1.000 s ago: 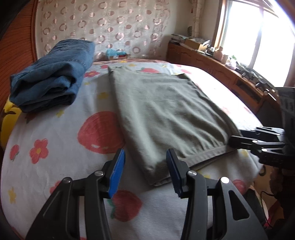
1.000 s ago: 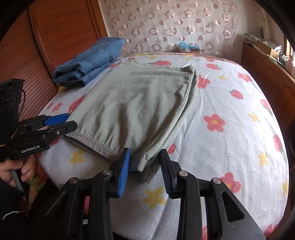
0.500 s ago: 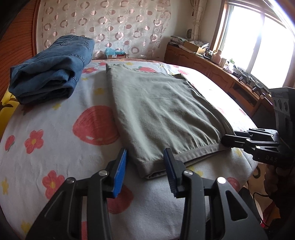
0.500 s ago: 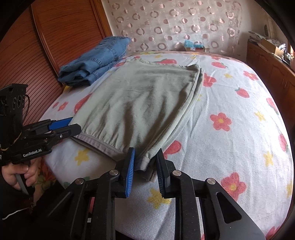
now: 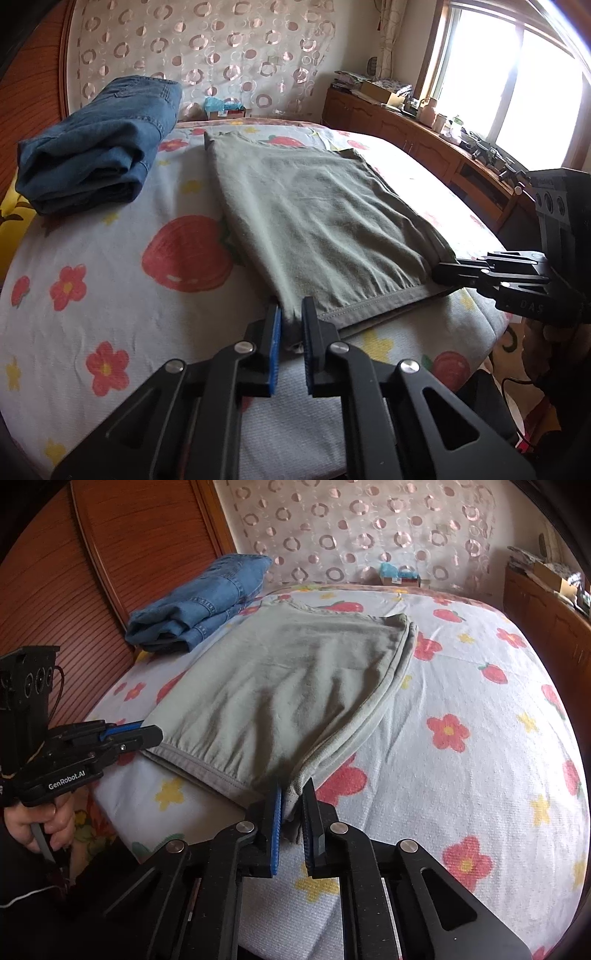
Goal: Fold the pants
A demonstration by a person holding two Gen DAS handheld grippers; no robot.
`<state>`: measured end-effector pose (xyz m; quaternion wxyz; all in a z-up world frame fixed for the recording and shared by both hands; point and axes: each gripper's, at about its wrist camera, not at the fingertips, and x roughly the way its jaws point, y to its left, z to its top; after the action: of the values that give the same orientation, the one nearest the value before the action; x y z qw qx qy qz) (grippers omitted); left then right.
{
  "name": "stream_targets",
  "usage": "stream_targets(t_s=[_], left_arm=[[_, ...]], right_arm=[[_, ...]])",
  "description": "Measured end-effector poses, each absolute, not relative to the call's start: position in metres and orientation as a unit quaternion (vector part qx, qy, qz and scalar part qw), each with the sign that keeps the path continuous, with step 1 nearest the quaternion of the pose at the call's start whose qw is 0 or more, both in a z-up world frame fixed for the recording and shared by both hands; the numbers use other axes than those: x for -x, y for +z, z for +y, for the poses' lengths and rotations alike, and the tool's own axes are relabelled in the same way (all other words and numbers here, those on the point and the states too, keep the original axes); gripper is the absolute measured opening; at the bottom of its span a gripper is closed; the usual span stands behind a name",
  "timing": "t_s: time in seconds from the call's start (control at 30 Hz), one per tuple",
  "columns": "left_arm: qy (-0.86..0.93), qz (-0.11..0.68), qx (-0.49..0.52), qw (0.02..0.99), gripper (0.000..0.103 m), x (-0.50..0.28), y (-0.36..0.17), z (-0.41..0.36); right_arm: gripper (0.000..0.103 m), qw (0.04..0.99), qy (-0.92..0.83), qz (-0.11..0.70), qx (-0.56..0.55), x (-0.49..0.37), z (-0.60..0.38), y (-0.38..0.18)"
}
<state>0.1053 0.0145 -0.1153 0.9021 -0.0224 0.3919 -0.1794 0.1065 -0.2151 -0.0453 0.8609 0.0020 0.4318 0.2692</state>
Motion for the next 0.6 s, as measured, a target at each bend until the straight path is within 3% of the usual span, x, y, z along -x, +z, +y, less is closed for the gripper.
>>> stream_targets(t_s=[0.6], left_arm=[[-0.213,0.342,0.022,0.915,0.006,-0.067,-0.068,0.006]], right_arm=[[0.006,0.870,0.293,0.395,-0.022,-0.085,-0.235,-0.007]])
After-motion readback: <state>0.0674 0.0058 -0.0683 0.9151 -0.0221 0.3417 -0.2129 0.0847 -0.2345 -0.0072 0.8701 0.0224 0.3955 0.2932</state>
